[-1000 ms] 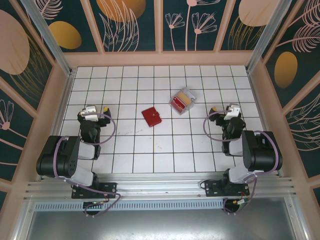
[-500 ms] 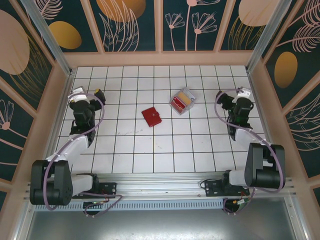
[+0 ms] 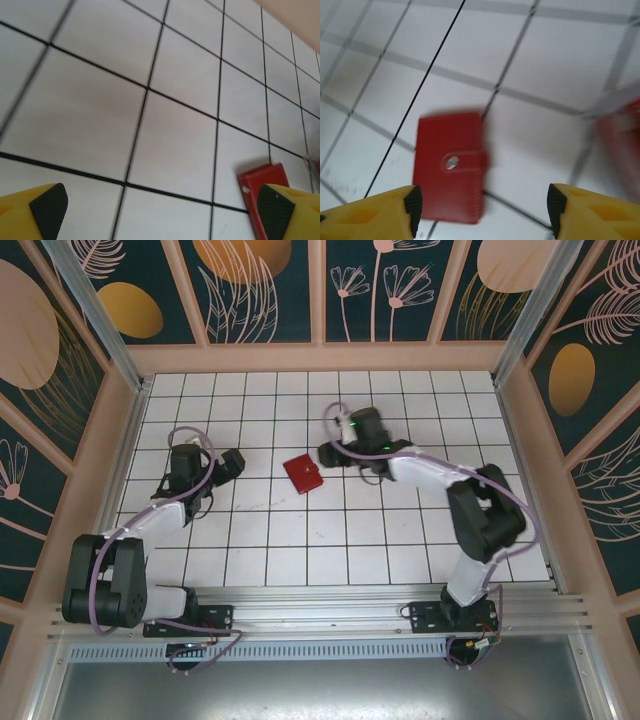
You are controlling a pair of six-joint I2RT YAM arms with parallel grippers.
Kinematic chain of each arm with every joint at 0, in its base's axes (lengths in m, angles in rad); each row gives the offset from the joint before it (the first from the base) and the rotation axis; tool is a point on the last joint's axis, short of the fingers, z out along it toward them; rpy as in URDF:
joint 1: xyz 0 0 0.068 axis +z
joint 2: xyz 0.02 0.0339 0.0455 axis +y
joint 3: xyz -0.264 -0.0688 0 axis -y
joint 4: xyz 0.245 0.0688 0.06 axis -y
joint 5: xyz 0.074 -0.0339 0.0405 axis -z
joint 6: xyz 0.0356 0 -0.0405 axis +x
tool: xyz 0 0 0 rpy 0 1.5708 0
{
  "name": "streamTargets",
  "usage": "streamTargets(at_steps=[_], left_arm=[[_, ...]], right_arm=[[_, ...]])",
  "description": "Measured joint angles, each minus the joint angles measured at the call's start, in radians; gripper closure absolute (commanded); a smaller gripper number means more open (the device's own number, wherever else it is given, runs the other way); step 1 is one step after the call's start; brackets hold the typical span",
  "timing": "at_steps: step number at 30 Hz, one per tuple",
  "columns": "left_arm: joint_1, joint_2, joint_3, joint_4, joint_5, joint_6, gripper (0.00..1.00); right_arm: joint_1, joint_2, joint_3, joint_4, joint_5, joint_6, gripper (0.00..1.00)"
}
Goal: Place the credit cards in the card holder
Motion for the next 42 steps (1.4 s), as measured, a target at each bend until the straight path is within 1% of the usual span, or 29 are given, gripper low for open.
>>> streamTargets(at_steps=[1,3,7,9,11,19,23,25,32,36,41,42], left_arm=[[-0.017,0.011,0.011,-0.015,0.003,-0.02,0.01],[-0.041,0.031,0.031,-0.034,0.004,-0.053,0.02],[-0.07,0.067,0.065,-0.075,0.0,-0.099,0.02],[-0.08,0.074,0.083,-0.095,-0.005,-0.11,0.02],[-0.087,0.074,0.1,-0.105,-0.009,-0.12,0.02],[-0.097,0.084,0.12,-0.115,-0.016,-0.134,0.02],[-0.097,0.11,0.129,-0.125,-0.016,-0.134,0.01],[-0.098,0.119,0.132,-0.129,-0.016,-0.134,0.01],[-0.104,0.13,0.139,-0.13,-0.011,-0.134,0.02],[-0.107,0.141,0.146,-0.13,-0.008,-0.135,0.01],[-0.111,0.159,0.152,-0.13,-0.004,-0.14,0.02],[-0.112,0.162,0.153,-0.13,-0.004,-0.141,0.02]], right_arm=[[0.038,0.041,0.041,-0.042,0.003,-0.013,0.33],[0.074,0.107,0.124,-0.12,0.011,-0.029,0.35],[0.089,0.219,0.286,-0.24,0.051,-0.058,0.37],[0.091,0.246,0.337,-0.287,0.081,-0.072,0.41],[0.096,0.269,0.38,-0.327,0.105,-0.085,0.42],[0.13,0.32,0.442,-0.417,0.136,-0.116,0.49],[0.137,0.337,0.455,-0.428,0.141,-0.115,0.51],[0.137,0.344,0.457,-0.43,0.152,-0.117,0.53],[0.136,0.372,0.465,-0.431,0.199,-0.122,0.57],[0.136,0.375,0.466,-0.426,0.207,-0.126,0.65],[0.136,0.38,0.473,-0.415,0.207,-0.132,0.82],[0.136,0.381,0.473,-0.412,0.207,-0.134,0.87]])
